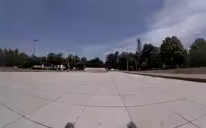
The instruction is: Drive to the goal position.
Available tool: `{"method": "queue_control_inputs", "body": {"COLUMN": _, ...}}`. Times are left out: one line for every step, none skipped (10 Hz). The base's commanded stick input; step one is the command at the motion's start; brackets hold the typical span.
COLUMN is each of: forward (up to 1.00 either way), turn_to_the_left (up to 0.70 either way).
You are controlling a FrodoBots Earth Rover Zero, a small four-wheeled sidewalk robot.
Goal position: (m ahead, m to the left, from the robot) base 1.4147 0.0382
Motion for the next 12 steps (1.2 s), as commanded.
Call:
{"method": "queue_control_inputs", "body": {"forward": 0.45, "turn_to_the_left": 0.05}}
{"method": "queue_control_inputs", "body": {"forward": 0.45, "turn_to_the_left": 0.05}}
{"method": "queue_control_inputs", "body": {"forward": 0.45, "turn_to_the_left": 0.05}}
{"method": "queue_control_inputs", "body": {"forward": 0.45, "turn_to_the_left": 0.05}}
{"method": "queue_control_inputs", "body": {"forward": 0.45, "turn_to_the_left": 0.05}}
{"method": "queue_control_inputs", "body": {"forward": 0.45, "turn_to_the_left": 0.05}}
{"method": "queue_control_inputs", "body": {"forward": 0.45, "turn_to_the_left": 0.05}}
{"method": "queue_control_inputs", "body": {"forward": 0.45, "turn_to_the_left": 0.05}}
{"method": "queue_control_inputs", "body": {"forward": 0.45, "turn_to_the_left": 0.05}}
{"method": "queue_control_inputs", "body": {"forward": 0.45, "turn_to_the_left": 0.05}}
{"method": "queue_control_inputs", "body": {"forward": 0.45, "turn_to_the_left": 0.05}}
{"method": "queue_control_inputs", "body": {"forward": 0.45, "turn_to_the_left": 0.04}}
